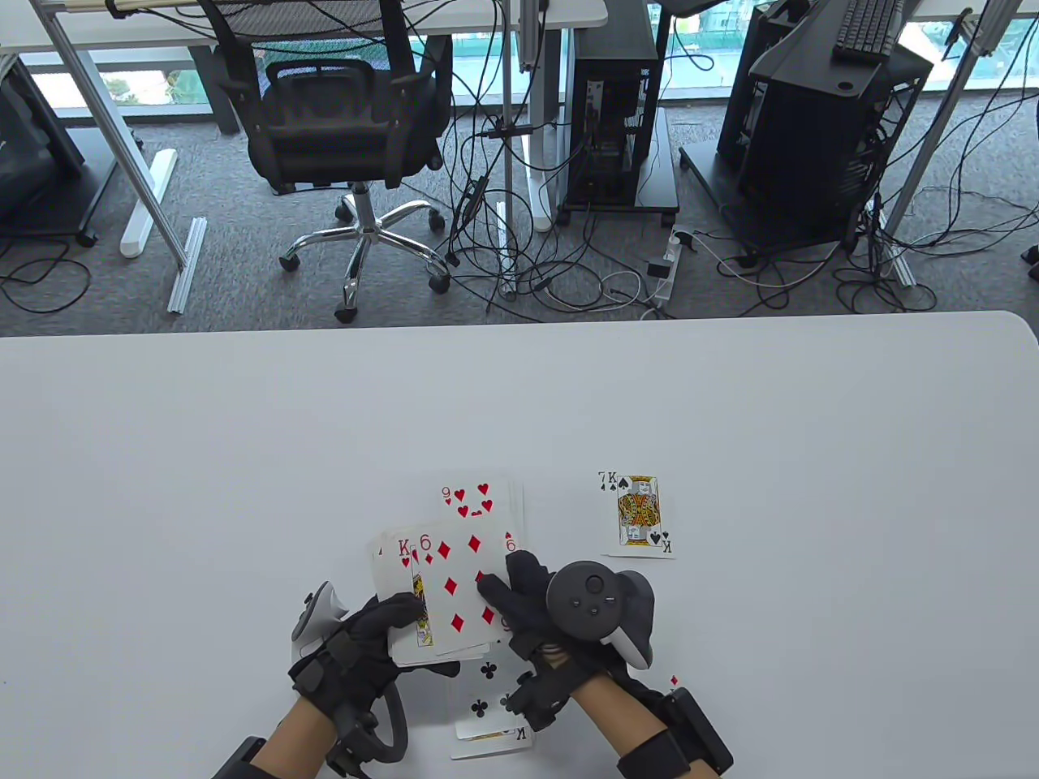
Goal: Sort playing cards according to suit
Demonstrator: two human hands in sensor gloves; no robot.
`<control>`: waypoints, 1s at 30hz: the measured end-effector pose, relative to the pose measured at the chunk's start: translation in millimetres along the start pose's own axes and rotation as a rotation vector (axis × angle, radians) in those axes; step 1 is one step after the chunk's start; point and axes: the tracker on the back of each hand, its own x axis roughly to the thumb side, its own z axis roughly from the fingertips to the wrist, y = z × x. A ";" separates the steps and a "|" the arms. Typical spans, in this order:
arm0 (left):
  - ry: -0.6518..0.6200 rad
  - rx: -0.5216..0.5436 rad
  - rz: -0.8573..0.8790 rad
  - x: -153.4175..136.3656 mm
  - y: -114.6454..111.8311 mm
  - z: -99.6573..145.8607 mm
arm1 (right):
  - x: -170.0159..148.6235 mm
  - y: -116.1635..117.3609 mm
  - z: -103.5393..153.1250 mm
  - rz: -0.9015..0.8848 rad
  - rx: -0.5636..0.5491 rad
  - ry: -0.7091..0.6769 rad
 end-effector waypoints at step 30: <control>0.008 0.040 0.003 1.8 -1.1 2.4 | -100.8 -54.9 73.3 0.784 0.308 0.370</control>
